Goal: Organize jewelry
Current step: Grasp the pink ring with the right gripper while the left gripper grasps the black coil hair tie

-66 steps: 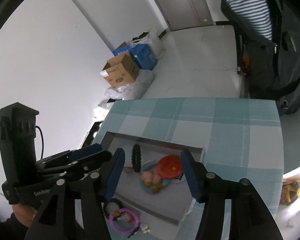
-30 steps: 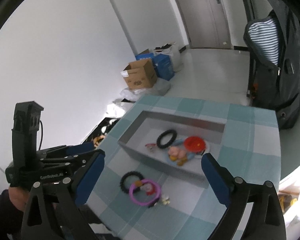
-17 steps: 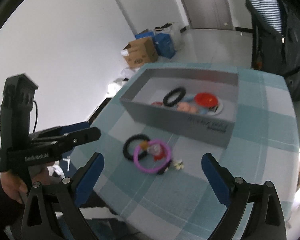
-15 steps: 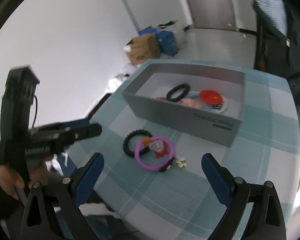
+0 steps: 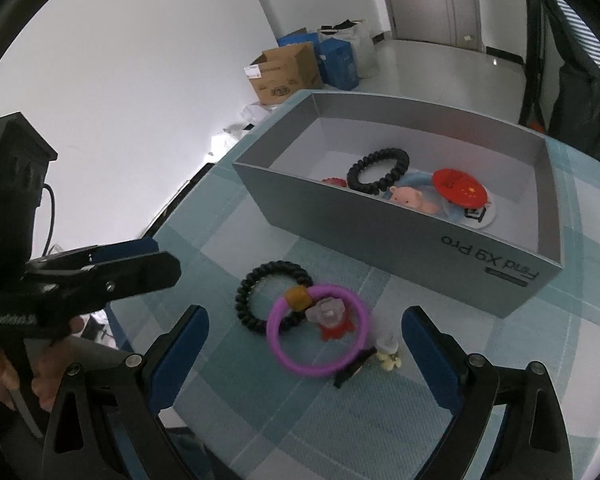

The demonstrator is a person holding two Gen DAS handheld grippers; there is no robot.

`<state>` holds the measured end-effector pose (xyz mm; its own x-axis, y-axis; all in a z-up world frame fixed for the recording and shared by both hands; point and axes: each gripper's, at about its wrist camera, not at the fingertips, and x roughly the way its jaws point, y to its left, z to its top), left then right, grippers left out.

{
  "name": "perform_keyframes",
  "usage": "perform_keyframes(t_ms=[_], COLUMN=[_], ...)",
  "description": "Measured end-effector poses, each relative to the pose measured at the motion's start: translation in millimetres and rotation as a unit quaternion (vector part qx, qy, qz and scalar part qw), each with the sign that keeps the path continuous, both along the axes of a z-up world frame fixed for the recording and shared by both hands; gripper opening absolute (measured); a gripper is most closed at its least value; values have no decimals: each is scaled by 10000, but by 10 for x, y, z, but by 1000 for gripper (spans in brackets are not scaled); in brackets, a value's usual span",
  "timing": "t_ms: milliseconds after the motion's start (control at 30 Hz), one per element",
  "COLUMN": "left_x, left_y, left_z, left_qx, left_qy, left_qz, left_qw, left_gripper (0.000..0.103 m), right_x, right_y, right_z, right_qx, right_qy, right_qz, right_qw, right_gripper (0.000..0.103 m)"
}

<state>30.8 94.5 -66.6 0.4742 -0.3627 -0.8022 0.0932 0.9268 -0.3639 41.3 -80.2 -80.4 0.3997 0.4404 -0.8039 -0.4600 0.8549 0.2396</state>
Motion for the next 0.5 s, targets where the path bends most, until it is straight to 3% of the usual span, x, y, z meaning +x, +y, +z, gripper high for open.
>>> perform_keyframes(t_ms=[333,433,500], left_x=[11,20,26], left_y=[-17,-26,-36], left_z=[40,17,-1], left_qx=[41,63,73], left_qy=[-78,-16,38], left_qz=[-30,-33,-41], left_qw=[10000,10000,10000], left_gripper=[81,81,81], right_x=[77,113,117], right_y=[81,90,86], right_z=[-74,-79,-64], right_qx=[-283,-324,-388], right_qy=[75,60,31], right_qz=[53,24,-1], right_qw=[9996,9995,9992], right_gripper=[77,66,53])
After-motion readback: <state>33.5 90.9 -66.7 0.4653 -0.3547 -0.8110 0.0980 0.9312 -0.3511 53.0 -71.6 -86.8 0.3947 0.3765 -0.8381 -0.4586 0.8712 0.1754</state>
